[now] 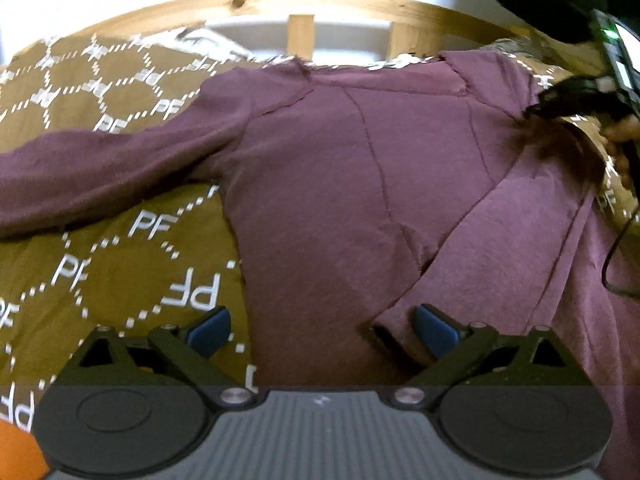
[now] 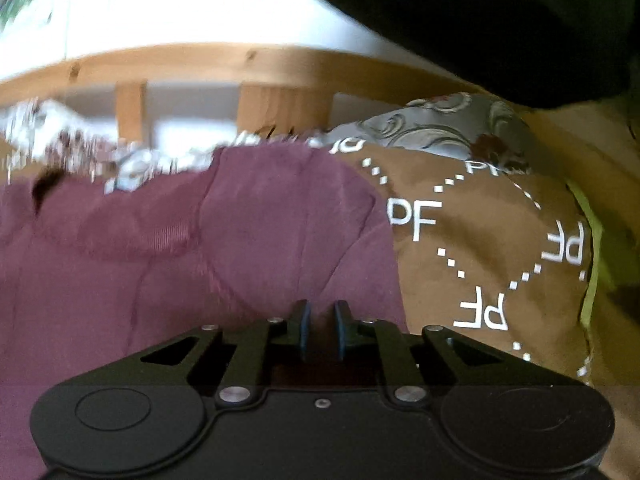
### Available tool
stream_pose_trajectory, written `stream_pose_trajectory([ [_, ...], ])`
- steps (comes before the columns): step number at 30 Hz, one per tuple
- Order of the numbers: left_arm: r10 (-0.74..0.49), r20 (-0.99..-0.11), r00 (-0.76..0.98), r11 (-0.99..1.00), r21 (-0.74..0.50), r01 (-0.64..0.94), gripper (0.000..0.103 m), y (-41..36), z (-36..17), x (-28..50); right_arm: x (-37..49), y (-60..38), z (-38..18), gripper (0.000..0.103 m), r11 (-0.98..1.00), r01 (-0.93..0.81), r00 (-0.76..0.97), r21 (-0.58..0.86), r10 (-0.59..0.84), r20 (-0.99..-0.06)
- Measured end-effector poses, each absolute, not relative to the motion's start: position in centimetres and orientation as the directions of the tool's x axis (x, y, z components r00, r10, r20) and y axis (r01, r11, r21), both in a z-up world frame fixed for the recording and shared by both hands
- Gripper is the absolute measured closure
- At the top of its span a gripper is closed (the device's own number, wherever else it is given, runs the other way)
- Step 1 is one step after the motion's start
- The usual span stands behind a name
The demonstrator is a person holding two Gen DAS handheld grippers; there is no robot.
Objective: Fold small clothes
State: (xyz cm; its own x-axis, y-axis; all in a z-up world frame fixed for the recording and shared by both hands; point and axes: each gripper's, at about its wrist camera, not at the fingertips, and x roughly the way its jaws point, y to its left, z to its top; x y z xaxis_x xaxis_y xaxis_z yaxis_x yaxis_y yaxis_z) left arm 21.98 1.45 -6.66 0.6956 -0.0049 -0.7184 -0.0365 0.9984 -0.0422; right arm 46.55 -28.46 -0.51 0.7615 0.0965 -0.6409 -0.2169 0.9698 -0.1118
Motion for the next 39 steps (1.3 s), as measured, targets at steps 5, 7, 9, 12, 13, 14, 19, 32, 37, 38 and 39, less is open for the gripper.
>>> stream_pose_trajectory([
  [5,-0.014,-0.742,0.67,0.992,-0.095,-0.085,0.002,2.7,-5.9,21.4,42.9,-29.7,1.4,0.061,0.963,-0.262,0.781,-0.068,0.17,-0.601],
  [7,-0.013,-0.75,0.662,0.994,-0.081,-0.072,0.002,2.9,-5.8,21.2,40.4,-30.3,2.1,0.049,0.953,-0.297,0.78,-0.066,0.203,-0.592],
  [9,0.004,-0.751,0.66,0.996,-0.057,-0.071,0.002,2.9,-5.4,20.8,38.5,-31.0,2.5,0.045,0.949,-0.31,0.771,-0.049,0.221,-0.597],
  [12,0.015,-0.746,0.665,0.996,-0.046,-0.075,0.002,3.0,-4.4,20.2,35.0,-31.4,3.1,0.028,0.939,-0.339,0.773,-0.051,0.247,-0.585],
  [13,0.017,-0.742,0.67,0.996,-0.047,-0.077,0.001,3.0,-4.1,19.9,34.0,-31.4,3.2,0.025,0.935,-0.349,0.776,-0.057,0.254,-0.578],
  [14,0.02,-0.739,0.674,0.995,-0.048,-0.082,0.001,3.2,-3.7,19.6,33.1,-31.4,3.3,0.024,0.933,-0.355,0.776,-0.057,0.259,-0.576],
  [19,0.051,-0.748,0.662,0.987,-0.064,-0.148,0.001,4.8,-2.6,17.9,29.0,-31.2,2.8,0.012,0.93,-0.369,0.755,0.009,0.305,-0.581],
  [32,0.215,-0.728,0.65,0.921,-0.07,-0.383,0.001,12.9,-1.2,15.8,20.3,-28.1,1.8,0.001,0.88,-0.472,0.716,0.057,0.42,-0.557],
  [37,0.379,-0.634,0.674,0.846,-0.059,-0.531,0.001,17.0,1.2,15.6,17.6,-28.5,1.5,0.001,0.876,-0.475,0.73,0.081,0.444,-0.519],
  [38,0.421,-0.606,0.675,0.817,-0.069,-0.572,0.001,17.7,1.6,15.3,17.2,-28.4,1.3,0.001,0.87,-0.486,0.724,0.08,0.452,-0.52],
  [39,0.462,-0.581,0.669,0.788,-0.078,-0.611,0.001,18.5,2.0,14.9,17.0,-28.4,1.1,0.001,0.866,-0.494,0.722,0.075,0.457,-0.52],
])
